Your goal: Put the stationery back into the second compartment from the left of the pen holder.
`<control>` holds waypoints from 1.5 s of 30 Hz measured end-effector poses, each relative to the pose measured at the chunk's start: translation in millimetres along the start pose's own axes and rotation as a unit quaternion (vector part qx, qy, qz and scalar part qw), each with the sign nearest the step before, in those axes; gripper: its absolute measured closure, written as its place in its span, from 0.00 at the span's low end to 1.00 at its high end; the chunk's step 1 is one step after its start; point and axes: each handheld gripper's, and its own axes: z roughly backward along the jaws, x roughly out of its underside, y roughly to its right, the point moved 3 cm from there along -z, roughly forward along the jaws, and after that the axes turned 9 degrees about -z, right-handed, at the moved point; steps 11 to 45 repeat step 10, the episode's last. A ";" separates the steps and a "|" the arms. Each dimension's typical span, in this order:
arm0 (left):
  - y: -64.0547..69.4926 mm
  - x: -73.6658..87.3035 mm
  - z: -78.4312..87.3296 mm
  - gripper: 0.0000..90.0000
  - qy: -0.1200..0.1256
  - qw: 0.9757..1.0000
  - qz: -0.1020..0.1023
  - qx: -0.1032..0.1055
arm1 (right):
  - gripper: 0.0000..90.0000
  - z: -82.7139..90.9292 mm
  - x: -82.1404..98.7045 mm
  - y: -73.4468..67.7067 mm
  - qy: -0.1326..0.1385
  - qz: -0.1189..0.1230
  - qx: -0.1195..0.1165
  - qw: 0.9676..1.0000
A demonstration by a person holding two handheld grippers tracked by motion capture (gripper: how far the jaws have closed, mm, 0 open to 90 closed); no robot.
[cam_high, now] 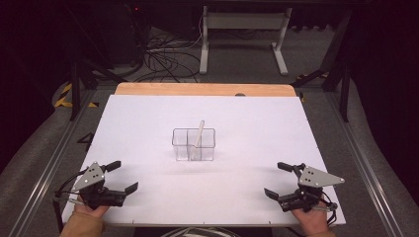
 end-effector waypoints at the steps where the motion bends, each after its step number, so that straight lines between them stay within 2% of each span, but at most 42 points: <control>1: -0.4 -0.2 0.3 0.02 0.000 1.000 -0.004 -0.002 | 0.06 0.1 0.0 0.1 0.000 0.000 0.000 1.000; 7: -0.9 0.1 0.5 0.02 -0.001 1.000 -0.004 -0.003 | 0.06 -0.1 0.0 -0.1 0.000 0.000 0.000 1.000; 10: -1.1 0.5 -0.3 0.02 -0.003 1.000 0.002 -0.003 | 0.06 -0.1 -0.1 0.0 0.000 0.000 -0.001 1.000; 45: -1.1 0.5 -0.3 0.02 -0.003 1.000 0.002 -0.003 | 0.06 -0.1 -0.1 0.0 0.000 0.000 -0.001 1.000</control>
